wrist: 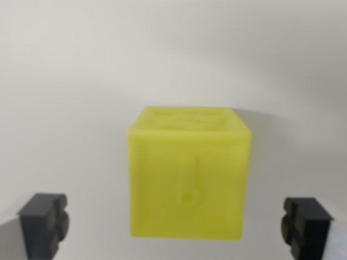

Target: Pick yellow cube

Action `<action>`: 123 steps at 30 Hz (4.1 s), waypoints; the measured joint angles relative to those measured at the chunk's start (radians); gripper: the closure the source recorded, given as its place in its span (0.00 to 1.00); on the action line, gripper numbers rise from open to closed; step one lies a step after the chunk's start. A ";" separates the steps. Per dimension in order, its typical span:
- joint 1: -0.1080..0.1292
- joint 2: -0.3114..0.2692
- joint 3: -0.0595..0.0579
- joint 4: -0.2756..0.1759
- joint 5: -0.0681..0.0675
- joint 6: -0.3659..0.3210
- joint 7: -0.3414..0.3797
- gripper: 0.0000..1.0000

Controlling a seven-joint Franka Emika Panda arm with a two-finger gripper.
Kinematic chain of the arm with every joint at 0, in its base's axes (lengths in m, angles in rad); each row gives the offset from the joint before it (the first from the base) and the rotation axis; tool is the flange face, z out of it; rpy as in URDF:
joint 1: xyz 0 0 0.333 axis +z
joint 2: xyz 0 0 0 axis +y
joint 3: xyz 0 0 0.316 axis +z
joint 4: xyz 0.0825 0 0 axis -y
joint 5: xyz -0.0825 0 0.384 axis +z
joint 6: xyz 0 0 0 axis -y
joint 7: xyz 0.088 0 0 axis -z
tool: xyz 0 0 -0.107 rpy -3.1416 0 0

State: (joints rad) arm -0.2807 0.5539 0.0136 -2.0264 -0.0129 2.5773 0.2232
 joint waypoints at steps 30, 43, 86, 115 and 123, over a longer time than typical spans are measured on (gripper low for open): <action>-0.008 0.132 0.000 0.043 -0.004 0.090 -0.023 0.00; -0.008 0.112 0.000 0.036 -0.004 0.077 -0.023 1.00; -0.007 -0.120 0.000 -0.005 0.003 -0.114 -0.029 1.00; -0.007 -0.247 0.000 0.018 0.007 -0.264 -0.032 1.00; -0.007 -0.277 0.000 0.031 0.007 -0.308 -0.032 1.00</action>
State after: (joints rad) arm -0.2877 0.2770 0.0135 -1.9950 -0.0056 2.2695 0.1910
